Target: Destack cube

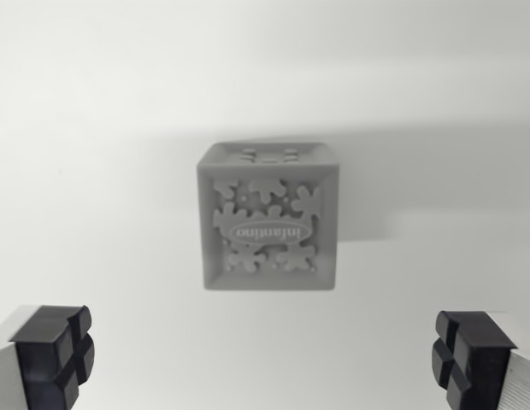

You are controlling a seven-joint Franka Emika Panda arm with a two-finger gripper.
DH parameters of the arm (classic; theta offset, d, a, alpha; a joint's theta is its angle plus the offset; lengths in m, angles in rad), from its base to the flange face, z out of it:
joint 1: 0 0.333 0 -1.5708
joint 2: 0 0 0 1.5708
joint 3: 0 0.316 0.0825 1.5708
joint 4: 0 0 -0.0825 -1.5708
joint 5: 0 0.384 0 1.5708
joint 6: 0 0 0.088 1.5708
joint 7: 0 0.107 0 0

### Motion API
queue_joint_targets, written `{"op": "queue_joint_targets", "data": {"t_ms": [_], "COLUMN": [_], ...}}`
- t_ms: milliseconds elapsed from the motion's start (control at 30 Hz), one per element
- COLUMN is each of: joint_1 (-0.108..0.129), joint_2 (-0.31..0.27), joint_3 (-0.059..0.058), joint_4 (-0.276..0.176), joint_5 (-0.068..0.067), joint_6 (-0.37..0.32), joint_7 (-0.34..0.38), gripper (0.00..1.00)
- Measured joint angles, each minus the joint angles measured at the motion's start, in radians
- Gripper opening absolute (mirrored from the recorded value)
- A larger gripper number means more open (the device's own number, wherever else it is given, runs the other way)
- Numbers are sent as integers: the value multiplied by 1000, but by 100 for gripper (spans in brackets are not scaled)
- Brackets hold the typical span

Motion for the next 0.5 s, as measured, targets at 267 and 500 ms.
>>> {"op": "queue_joint_targets", "data": {"t_ms": [267, 500], "joint_1": [0, 0], "joint_2": [-88, -158], "joint_3": [-1, -1], "joint_4": [1, 12], "joint_5": [-13, -19], "joint_6": [-89, -170], "joint_7": [9, 14], "gripper": [100, 100]}}
